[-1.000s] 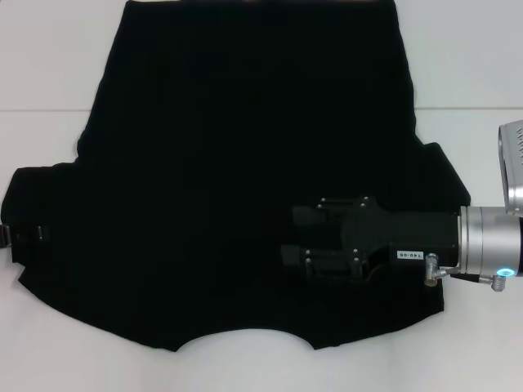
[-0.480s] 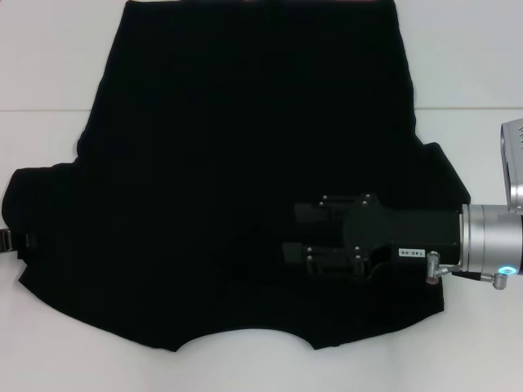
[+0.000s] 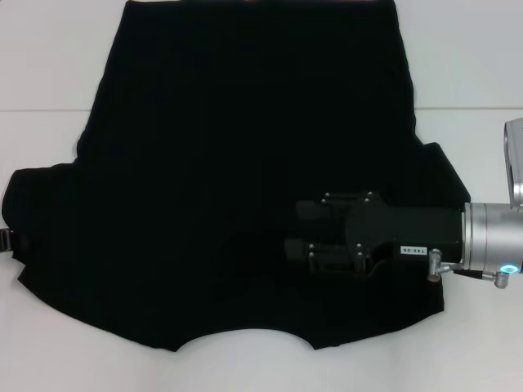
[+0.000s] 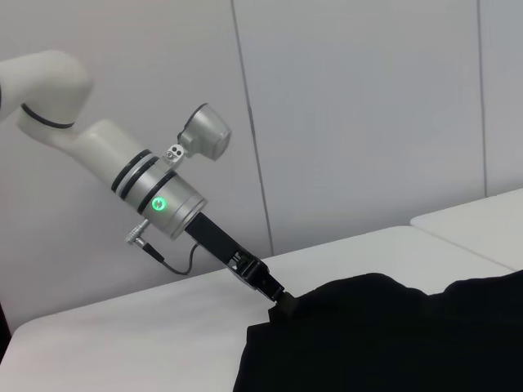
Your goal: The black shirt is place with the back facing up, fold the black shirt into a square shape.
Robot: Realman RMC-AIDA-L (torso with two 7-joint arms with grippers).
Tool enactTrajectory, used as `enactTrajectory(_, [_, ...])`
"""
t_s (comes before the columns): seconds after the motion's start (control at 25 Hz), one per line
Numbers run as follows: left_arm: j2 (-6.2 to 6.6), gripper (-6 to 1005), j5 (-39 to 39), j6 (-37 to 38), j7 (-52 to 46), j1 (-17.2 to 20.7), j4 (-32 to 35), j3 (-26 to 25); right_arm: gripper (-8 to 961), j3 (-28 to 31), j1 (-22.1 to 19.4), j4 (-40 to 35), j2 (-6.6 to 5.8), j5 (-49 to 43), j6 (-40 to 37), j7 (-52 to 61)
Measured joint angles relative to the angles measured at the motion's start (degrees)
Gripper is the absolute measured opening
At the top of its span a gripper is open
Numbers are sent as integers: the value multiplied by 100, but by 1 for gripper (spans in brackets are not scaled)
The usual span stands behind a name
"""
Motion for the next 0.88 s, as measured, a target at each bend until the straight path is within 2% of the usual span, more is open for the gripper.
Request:
enactTrajectory(0.28, [6, 1, 0, -287, 1, 29, 52, -35, 683, 41, -1, 0, 20, 0, 0, -10])
enactTrajectory(0.88, [19, 2, -24, -878, 8, -5, 69, -42, 684, 80, -23, 0, 19, 111, -36, -8])
